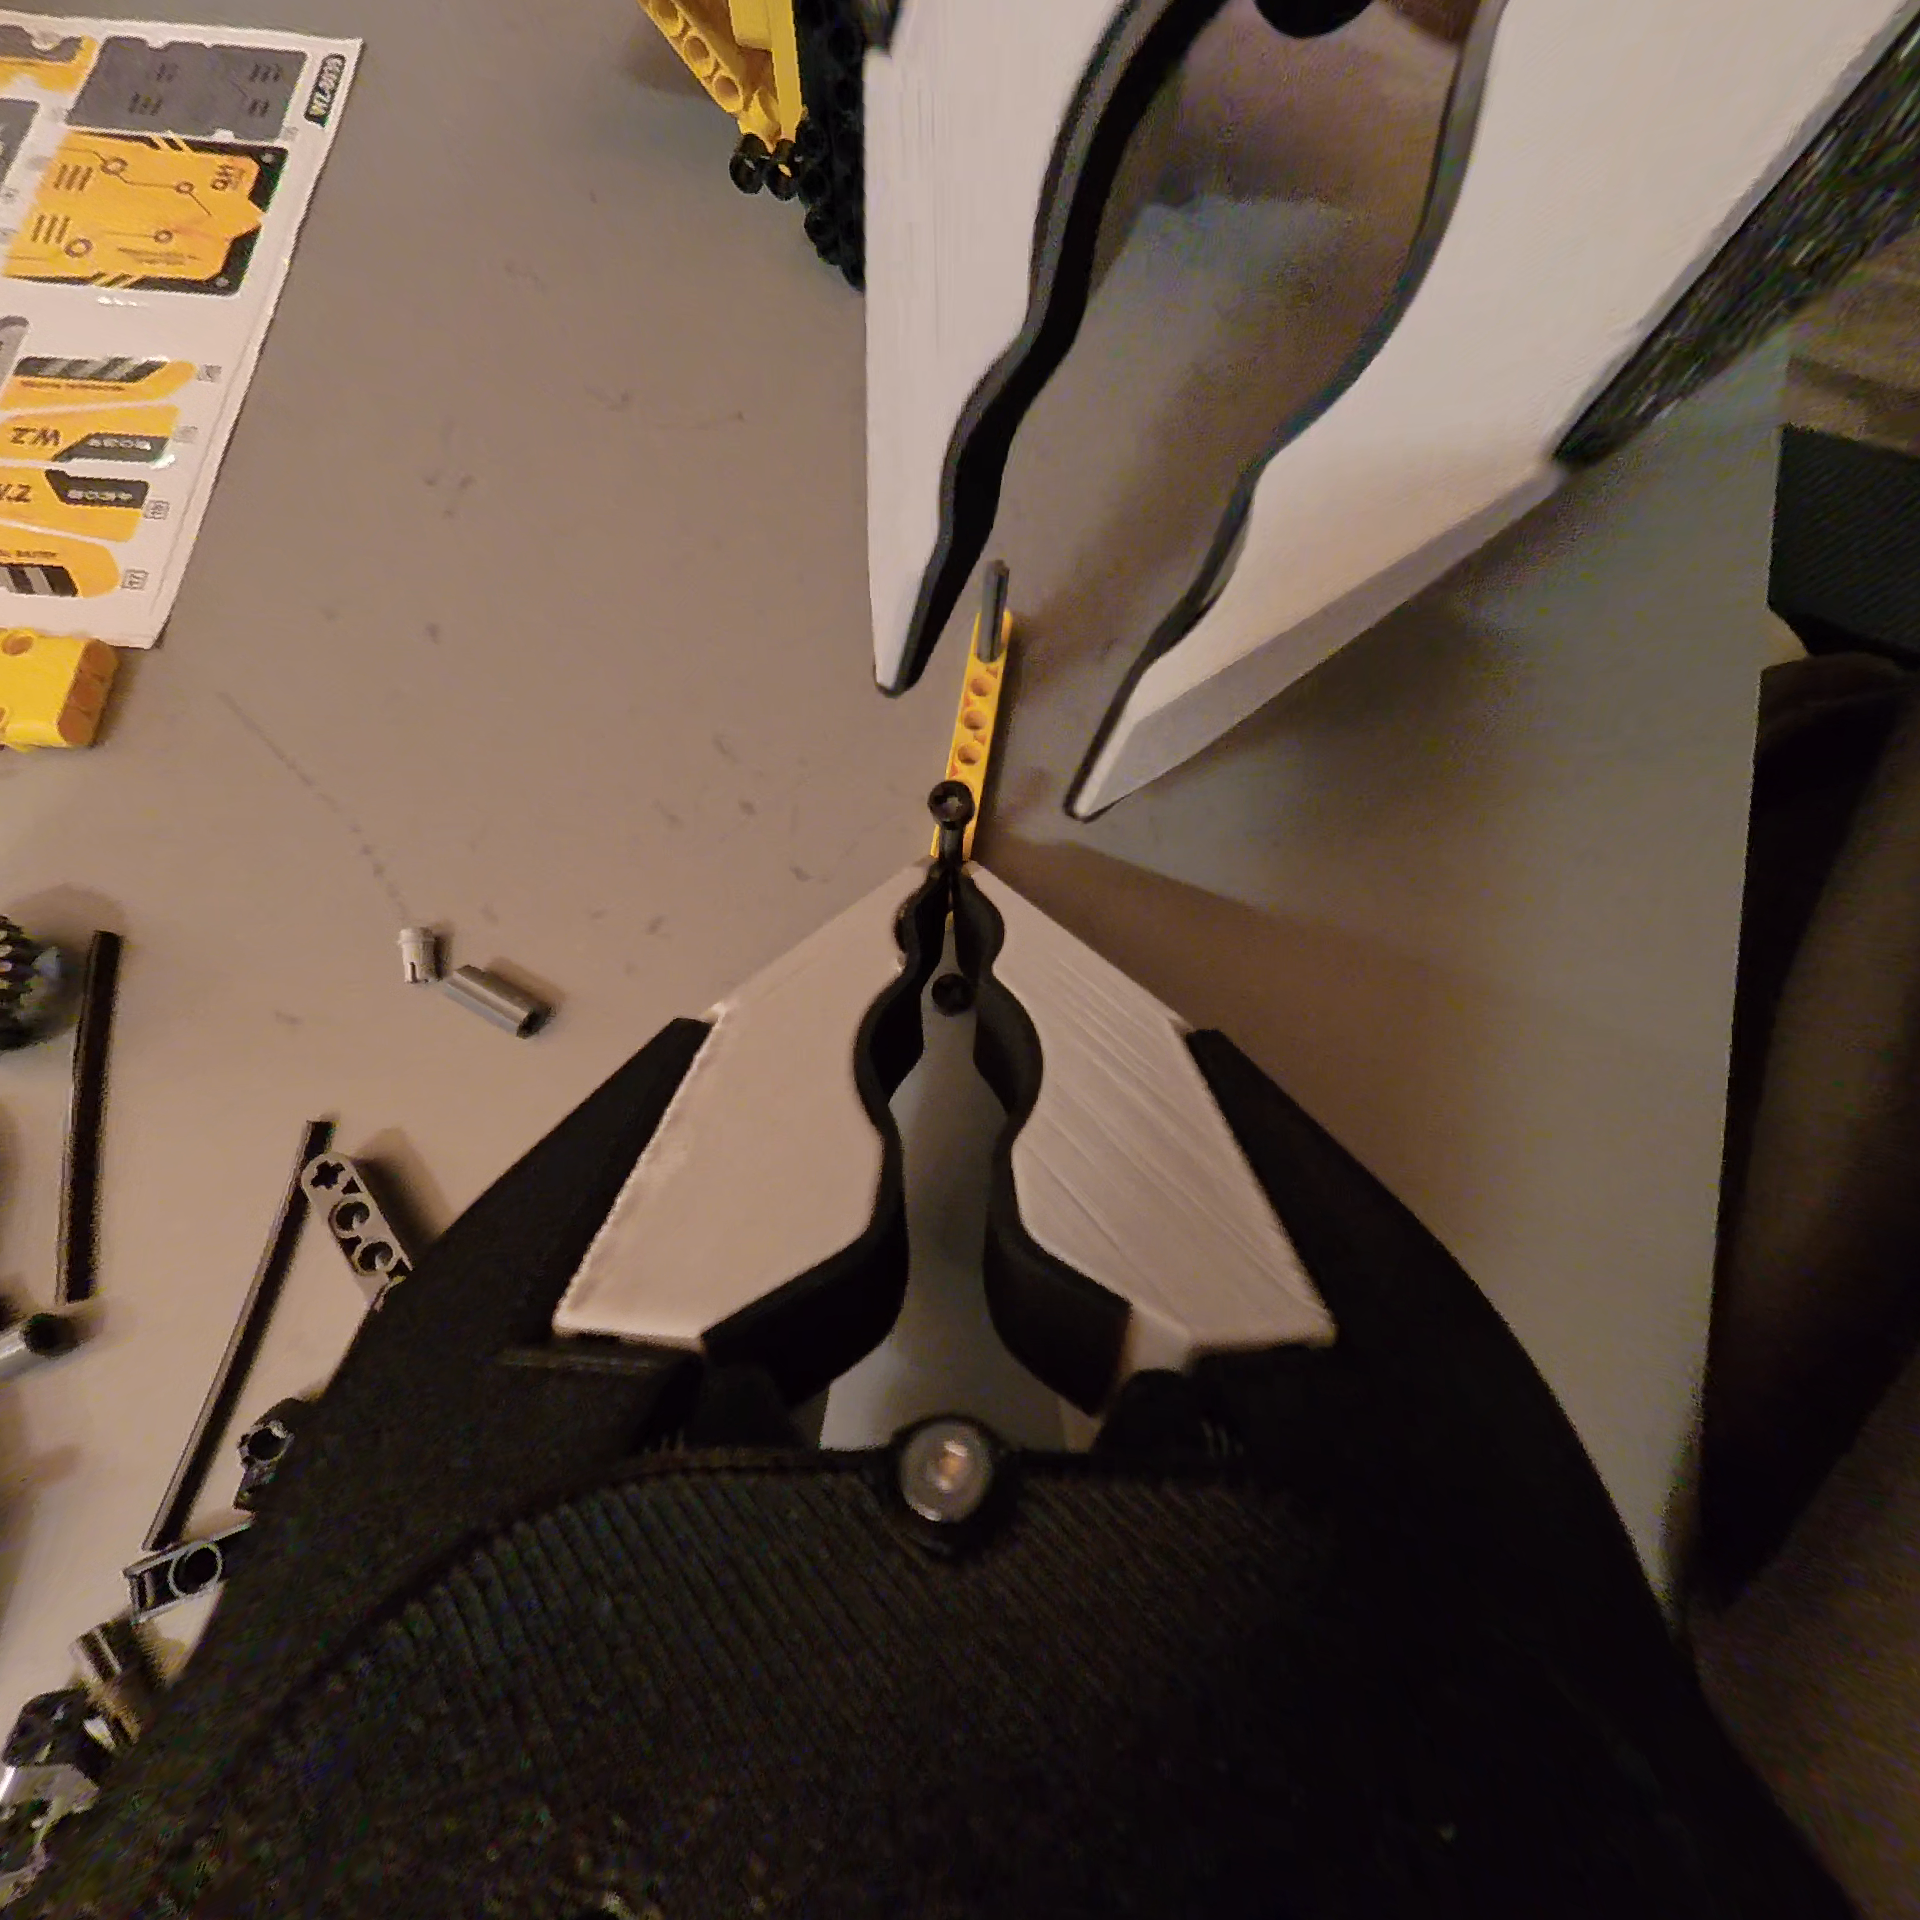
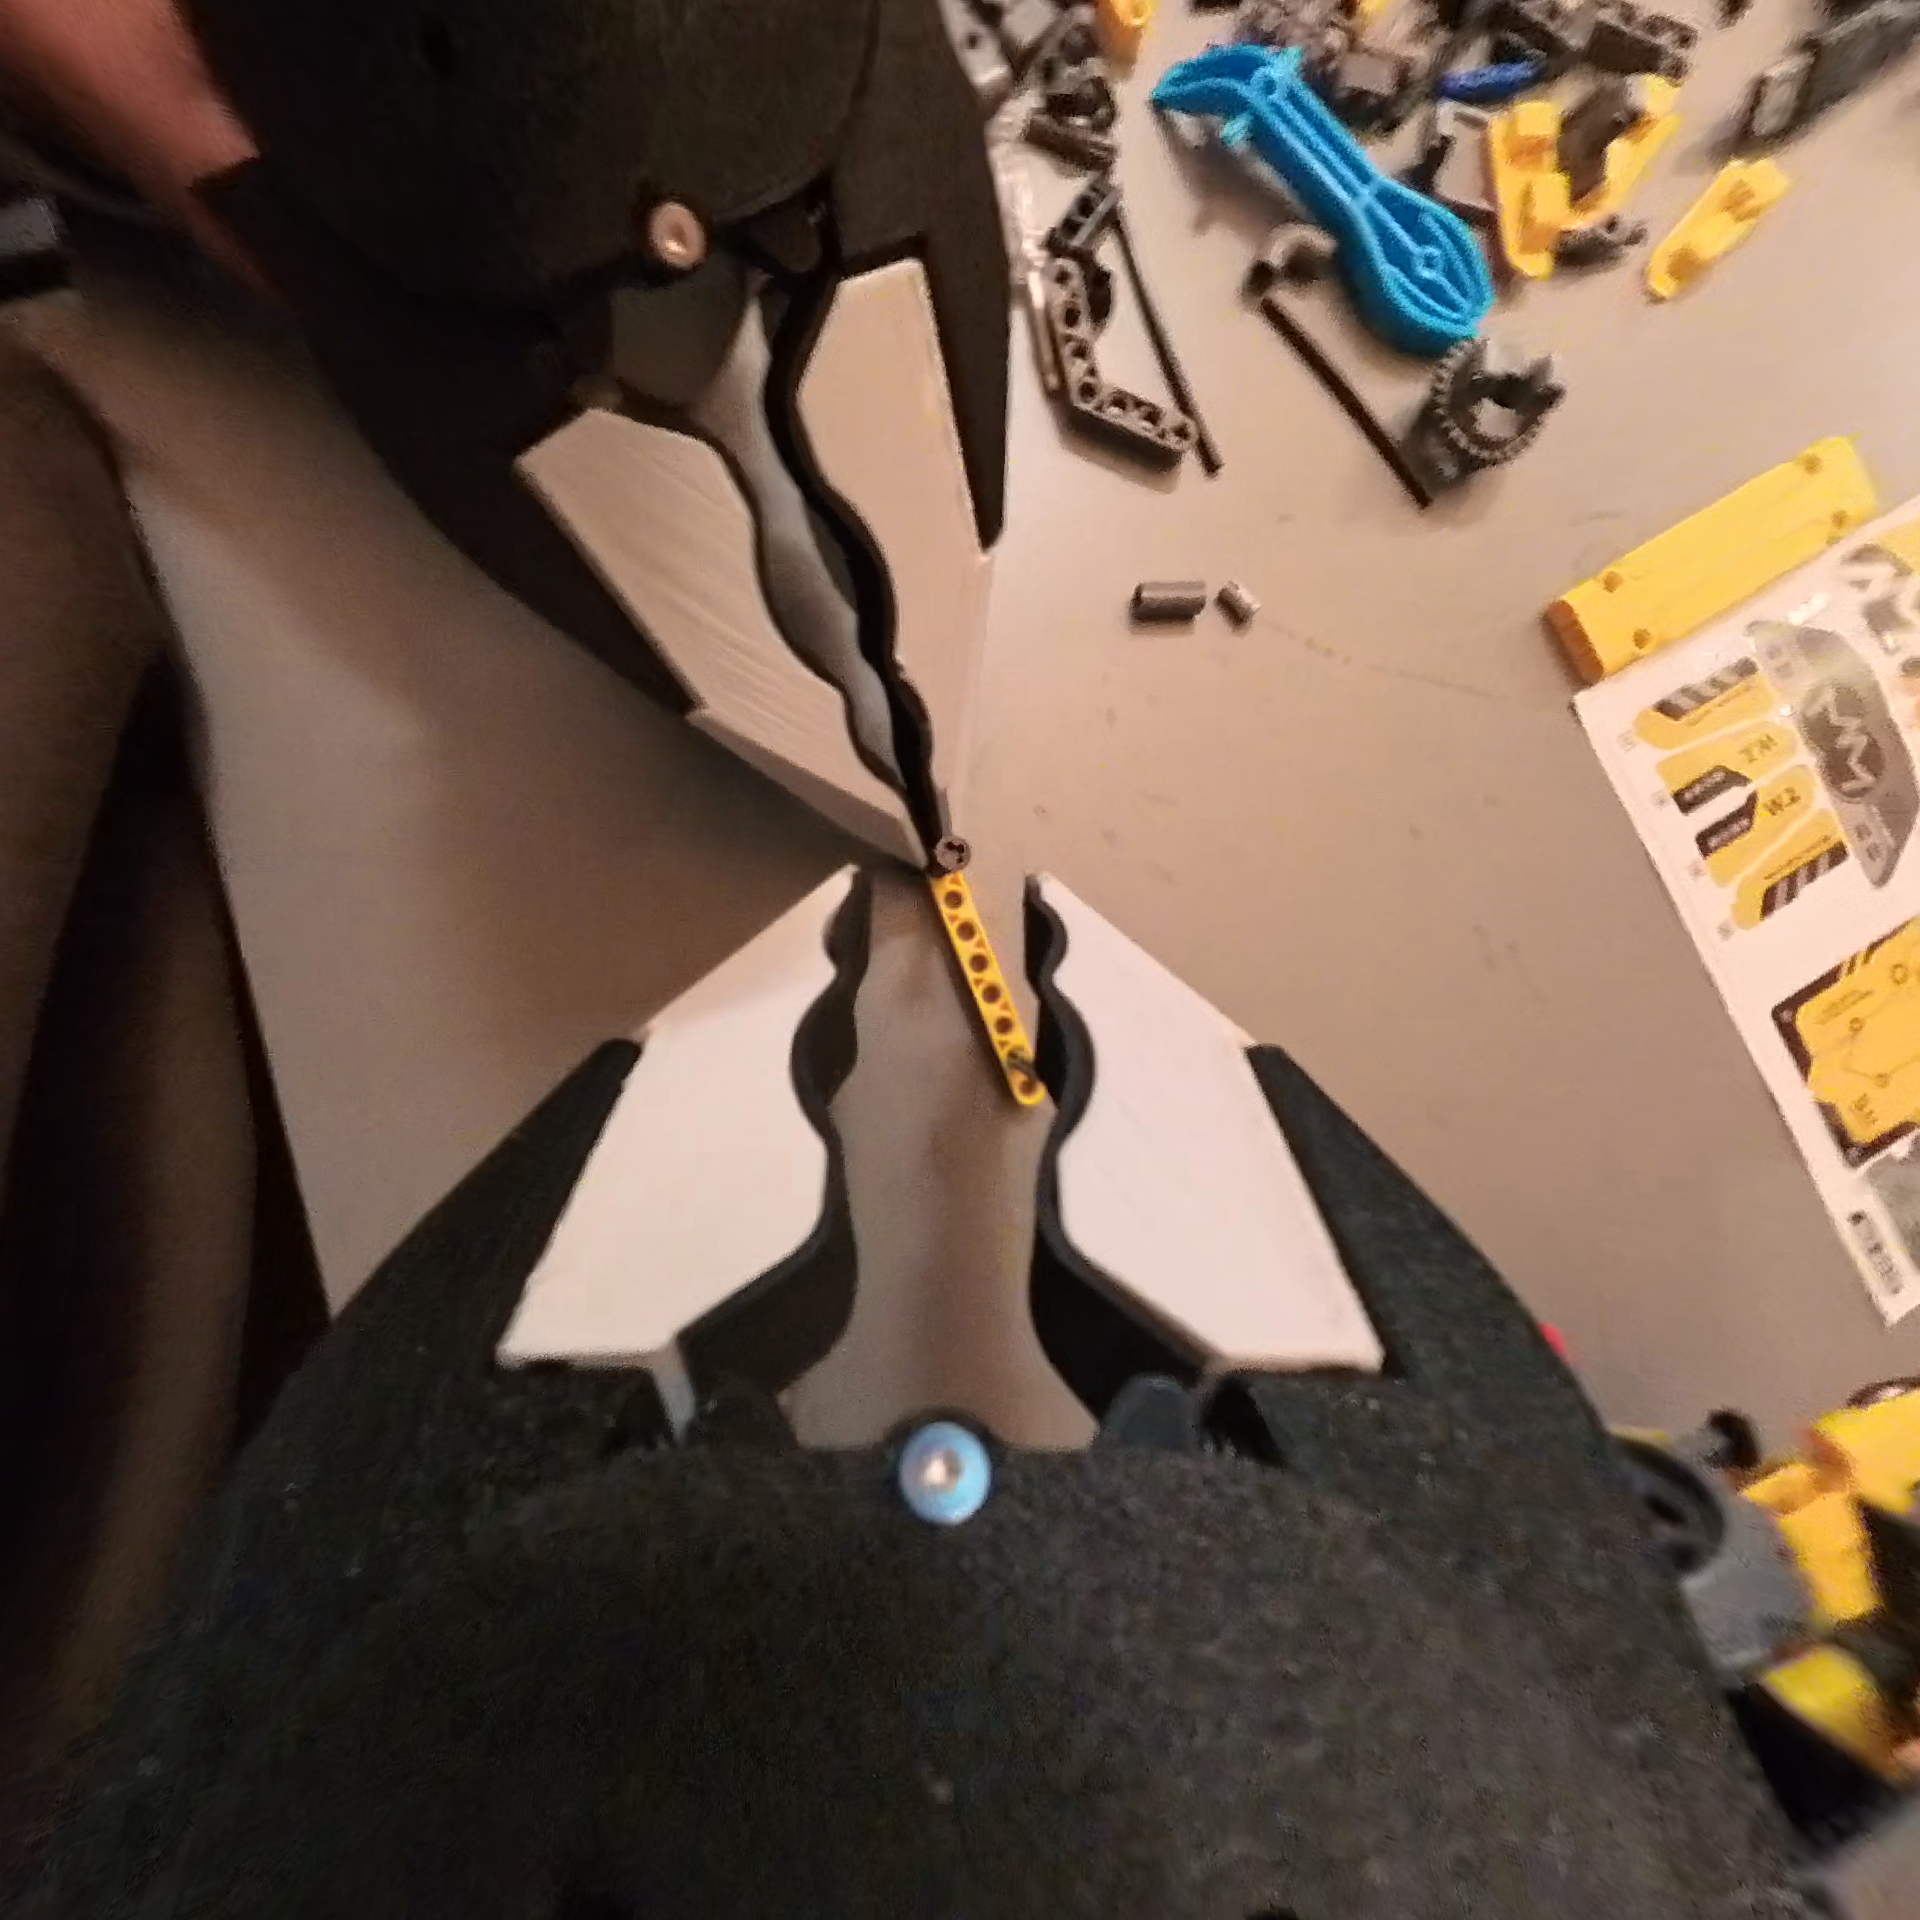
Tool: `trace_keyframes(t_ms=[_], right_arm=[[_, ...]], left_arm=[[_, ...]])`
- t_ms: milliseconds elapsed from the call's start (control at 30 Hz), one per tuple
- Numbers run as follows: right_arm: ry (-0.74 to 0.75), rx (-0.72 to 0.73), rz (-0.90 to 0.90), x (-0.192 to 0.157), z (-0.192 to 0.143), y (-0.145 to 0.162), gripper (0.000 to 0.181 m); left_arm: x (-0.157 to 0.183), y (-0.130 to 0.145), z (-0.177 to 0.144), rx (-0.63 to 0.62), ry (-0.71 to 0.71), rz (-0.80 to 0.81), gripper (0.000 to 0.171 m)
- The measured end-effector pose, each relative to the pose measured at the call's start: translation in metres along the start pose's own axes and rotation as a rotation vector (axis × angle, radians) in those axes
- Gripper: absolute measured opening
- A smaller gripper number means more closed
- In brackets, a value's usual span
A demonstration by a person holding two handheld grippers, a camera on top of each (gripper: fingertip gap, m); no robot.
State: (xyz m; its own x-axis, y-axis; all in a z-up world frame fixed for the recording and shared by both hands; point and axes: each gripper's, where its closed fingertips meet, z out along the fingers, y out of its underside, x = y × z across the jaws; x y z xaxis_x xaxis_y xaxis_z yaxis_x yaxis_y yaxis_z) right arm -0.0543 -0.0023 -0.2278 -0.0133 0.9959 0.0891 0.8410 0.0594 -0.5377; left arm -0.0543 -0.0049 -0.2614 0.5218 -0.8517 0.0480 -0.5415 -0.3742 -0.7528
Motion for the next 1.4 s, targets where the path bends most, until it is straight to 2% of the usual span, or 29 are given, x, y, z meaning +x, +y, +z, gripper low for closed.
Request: trace_keyframes(t_ms=[133, 300, 533, 867, 967, 1067, 1200, 1267, 1333, 1400], right_arm=[[-0.12, -0.071, -0.202, 0.003, -0.009, -0.007, 0.023], [-0.253, -0.141, -0.412, 0.0, -0.001, -0.006, 0.013], [-0.28, -0.25, -0.43, -0.001, 0.01, 0.001, 0.012], [-0.273, -0.265, -0.441, -0.003, 0.014, 0.003, 0.008], [-0.246, -0.264, -0.425, -0.001, 0.008, 0.001, 0.014], [-0.162, -0.201, -0.332, 0.01, -0.014, -0.009, 0.023], [0.089, -0.01, -0.096, 0.035, -0.068, -0.017, 0.033], [0.328, 0.055, 0.023, 0.056, -0.097, 0.0, 0.045], [0.538, 0.05, 0.105, 0.066, -0.118, 0.032, 0.055], [0.654, 0.028, 0.163, 0.061, -0.125, 0.06, 0.066]], left_arm=[[0.0, 0.0, 0.0, 0.0, 0.001, 0.0, 0.0], [0.0, 0.0, 0.0, -0.001, -0.022, 0.023, 0.001], [0.0, 0.0, 0.0, -0.001, -0.022, 0.024, 0.001], [0.0, 0.001, 0.0, -0.001, -0.019, 0.021, 0.001], [0.0, 0.001, 0.0, -0.001, -0.018, 0.019, 0.001], [0.0, 0.001, 0.0, -0.001, -0.021, 0.022, 0.001], [0.0, 0.001, 0.0, -0.002, -0.023, 0.024, 0.001], [0.0, 0.001, 0.0, -0.002, -0.022, 0.024, 0.001], [0.0, 0.001, 0.0, -0.002, -0.024, 0.025, 0.001], [0.0, 0.001, 0.0, -0.002, -0.024, 0.025, 0.001]])
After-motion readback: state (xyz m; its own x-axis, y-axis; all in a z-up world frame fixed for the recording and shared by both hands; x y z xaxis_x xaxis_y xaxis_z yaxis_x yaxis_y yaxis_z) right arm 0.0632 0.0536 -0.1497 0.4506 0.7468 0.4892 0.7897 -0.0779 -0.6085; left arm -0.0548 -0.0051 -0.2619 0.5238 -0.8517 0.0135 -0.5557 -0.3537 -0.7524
